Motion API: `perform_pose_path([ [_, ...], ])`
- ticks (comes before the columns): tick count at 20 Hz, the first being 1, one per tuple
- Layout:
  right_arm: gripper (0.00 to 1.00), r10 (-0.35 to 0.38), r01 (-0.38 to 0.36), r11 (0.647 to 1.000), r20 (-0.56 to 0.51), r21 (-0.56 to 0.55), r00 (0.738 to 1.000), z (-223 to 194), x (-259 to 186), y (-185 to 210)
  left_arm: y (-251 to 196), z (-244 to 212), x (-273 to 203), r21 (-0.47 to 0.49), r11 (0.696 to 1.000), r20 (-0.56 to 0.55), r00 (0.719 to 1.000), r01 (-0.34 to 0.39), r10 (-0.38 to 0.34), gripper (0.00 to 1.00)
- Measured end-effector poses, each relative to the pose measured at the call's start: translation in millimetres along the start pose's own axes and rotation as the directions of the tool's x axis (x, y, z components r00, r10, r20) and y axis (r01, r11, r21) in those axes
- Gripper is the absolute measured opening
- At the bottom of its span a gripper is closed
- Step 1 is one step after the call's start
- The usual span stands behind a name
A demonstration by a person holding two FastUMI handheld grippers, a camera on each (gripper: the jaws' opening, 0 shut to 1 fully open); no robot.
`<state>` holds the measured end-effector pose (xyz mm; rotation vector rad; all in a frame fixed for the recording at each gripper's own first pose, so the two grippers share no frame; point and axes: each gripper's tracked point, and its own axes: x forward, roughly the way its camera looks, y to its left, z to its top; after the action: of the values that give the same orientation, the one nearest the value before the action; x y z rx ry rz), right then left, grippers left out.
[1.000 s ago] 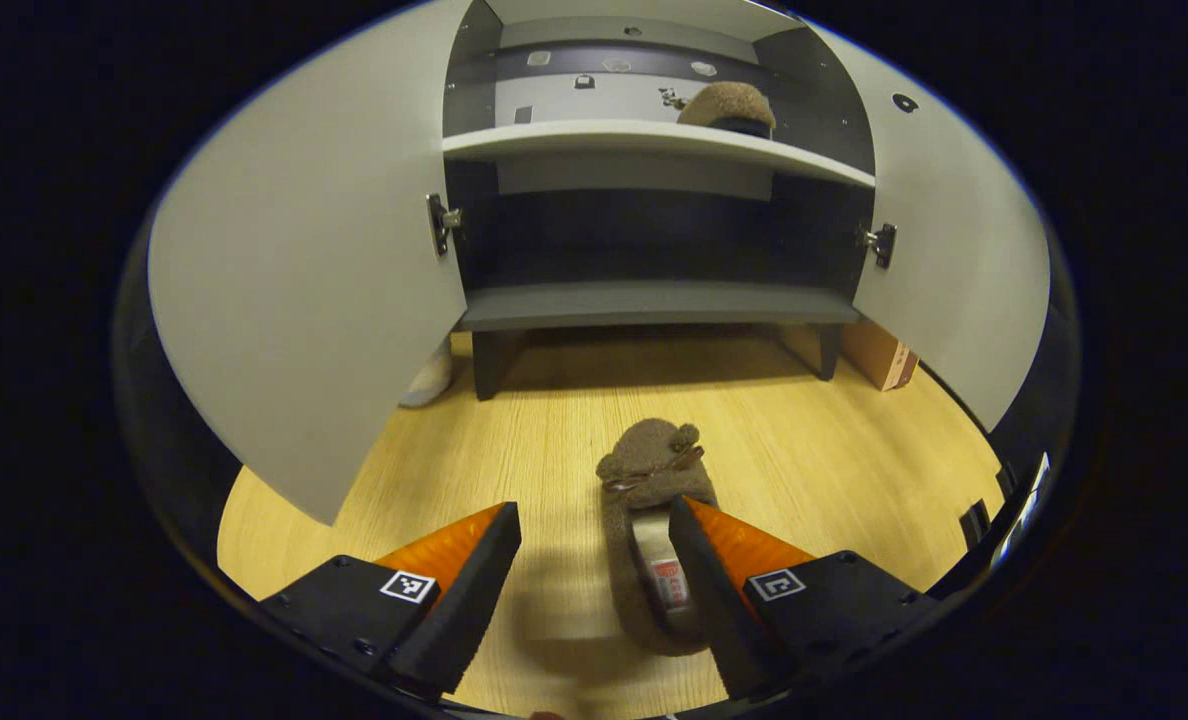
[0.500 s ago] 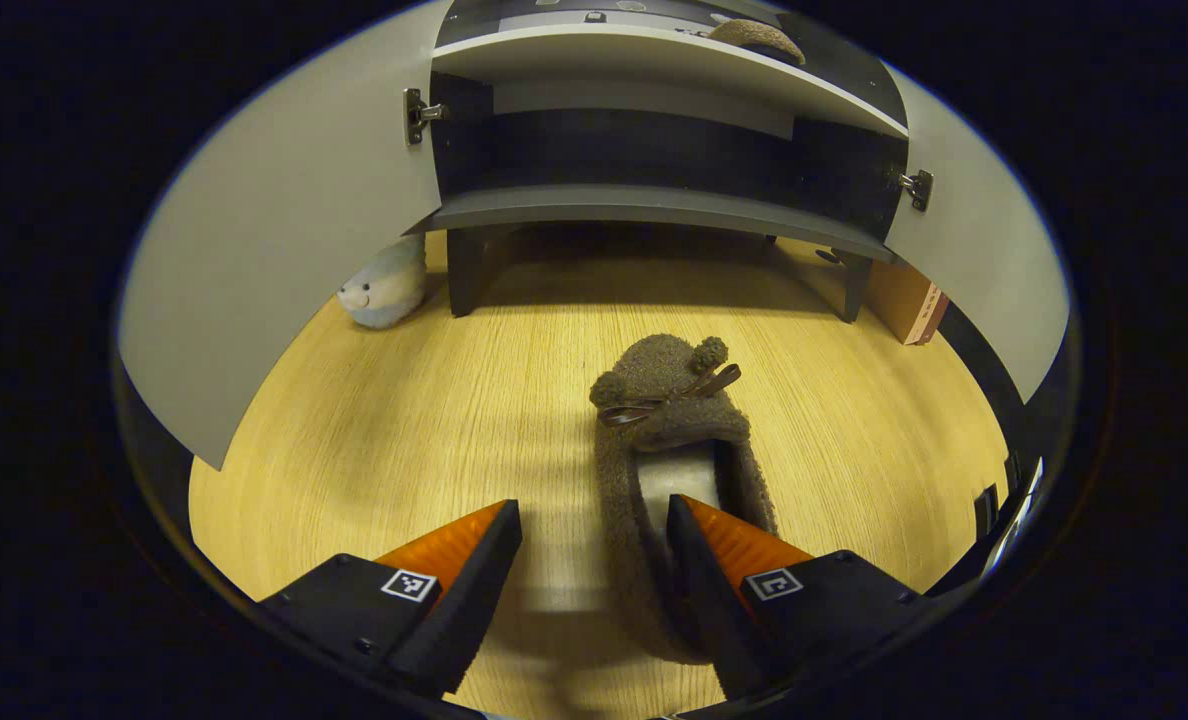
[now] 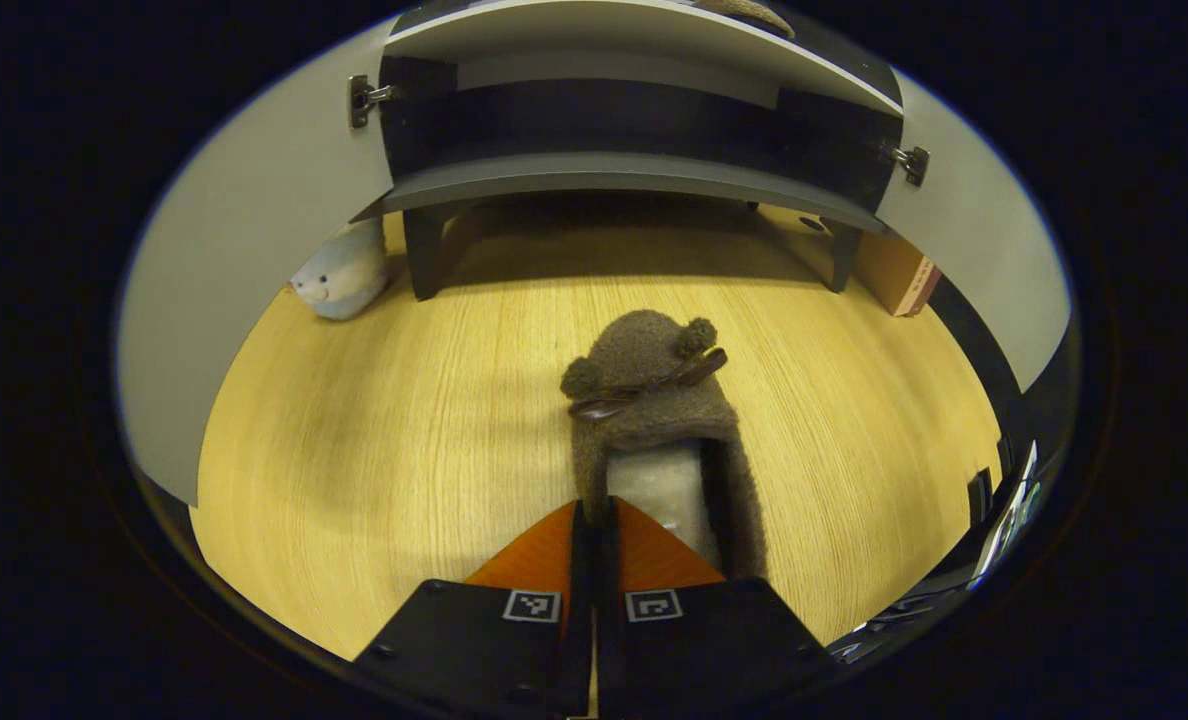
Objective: Grab one shoe with the right hand and put it into the shoe cabinet, grab the other shoe with the left hand and put it into the shoe cabinet; then close the right door with the right hand and the left door with the left hand.
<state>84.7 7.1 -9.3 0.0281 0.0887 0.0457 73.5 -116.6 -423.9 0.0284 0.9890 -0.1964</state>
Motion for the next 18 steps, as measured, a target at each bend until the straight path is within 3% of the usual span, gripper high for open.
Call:
perform_pose_path([
  [2,0.93,0.01,-0.01,1.0,0.005,0.002,1.0,2,0,2,4,10,-4,-0.004,1.0,0.005,1.0,-0.022,0.022,0.07],
  [7,0.92,0.032,-0.032,0.999,0.023,0.002,0.999,10,-1,5,7,37,-27,-0.025,1.0,0.008,1.0,0.009,-0.008,0.07],
  [16,0.93,0.128,-0.127,0.992,0.039,-0.018,0.991,25,-3,5,-3,107,-137,-0.128,0.991,0.113,0.993,0.045,-0.031,0.07],
  [17,0.99,0.138,-0.137,0.99,0.041,-0.028,0.99,26,-4,5,-2,117,-149,-0.128,0.99,0.126,0.992,0.049,-0.033,0.07],
  [18,0.87,0.147,-0.145,0.989,0.041,-0.035,0.988,27,-5,5,-4,127,-159,-0.13,0.99,0.137,0.99,0.054,-0.036,0.07],
])
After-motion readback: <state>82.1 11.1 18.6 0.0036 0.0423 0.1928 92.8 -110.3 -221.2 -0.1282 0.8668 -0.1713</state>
